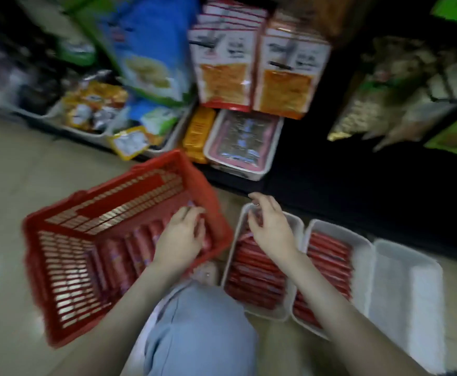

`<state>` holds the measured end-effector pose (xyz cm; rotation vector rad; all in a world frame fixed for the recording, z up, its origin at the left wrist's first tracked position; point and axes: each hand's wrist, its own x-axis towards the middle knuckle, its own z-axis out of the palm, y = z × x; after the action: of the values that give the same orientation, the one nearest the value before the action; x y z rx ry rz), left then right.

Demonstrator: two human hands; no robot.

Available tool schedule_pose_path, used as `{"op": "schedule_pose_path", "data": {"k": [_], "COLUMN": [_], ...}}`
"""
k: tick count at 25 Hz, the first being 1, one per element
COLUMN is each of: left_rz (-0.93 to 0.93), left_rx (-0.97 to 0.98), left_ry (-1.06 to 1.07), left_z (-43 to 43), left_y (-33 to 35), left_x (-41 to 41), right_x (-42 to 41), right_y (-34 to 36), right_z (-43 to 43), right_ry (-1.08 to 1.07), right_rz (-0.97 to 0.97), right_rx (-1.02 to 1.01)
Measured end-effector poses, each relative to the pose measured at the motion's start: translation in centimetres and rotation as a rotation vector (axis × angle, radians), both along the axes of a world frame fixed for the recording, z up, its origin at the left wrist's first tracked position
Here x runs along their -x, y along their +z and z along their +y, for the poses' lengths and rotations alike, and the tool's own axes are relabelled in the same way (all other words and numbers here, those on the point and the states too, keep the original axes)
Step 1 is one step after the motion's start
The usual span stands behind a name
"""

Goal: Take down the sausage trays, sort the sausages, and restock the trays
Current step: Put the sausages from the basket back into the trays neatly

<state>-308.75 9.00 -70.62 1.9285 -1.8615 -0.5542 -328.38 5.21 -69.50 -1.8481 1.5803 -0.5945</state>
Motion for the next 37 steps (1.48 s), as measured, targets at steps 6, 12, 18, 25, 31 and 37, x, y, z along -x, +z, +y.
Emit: {"op": "schedule_pose_path", "data": {"k": [6,12,18,25,31,37], "left_rz": [-0.288,-0.428,-0.42,-0.544,-0.611,-0.569], "left_rx": [-0.378,-0.358,-0.257,-0.155,-0.018,-0.084], "left_ry": [0.418,0.471,0.517,0.51,0.451,0.47], "left_z": [8.9,13.3,13.4,13.2,12.3,12.8], "left_y": [-5.8,-10.1,-12.6,-12.1,-10.5,-11.5], "left_x": [-17.9,-26.1,-26.3,-26.0,-26.0,-26.1], "right_x": [-20.9,-34.2,-38.1,-39.2,-40.3,-38.8], "right_y": [-5.1,-16.0,-22.8,-23.2,-22.0,-21.7], "right_z": [-0.5,2.4,2.3,3.2,2.8,1.4], "right_ry": [0.472,1.178,1.624,1.663,1.67,1.663], "right_rz": [0.083,0.288,0.677,0.824,0.99,0.795], "right_rx": [-0.058,0.163,0.231,0.605,0.465,0.392]}}
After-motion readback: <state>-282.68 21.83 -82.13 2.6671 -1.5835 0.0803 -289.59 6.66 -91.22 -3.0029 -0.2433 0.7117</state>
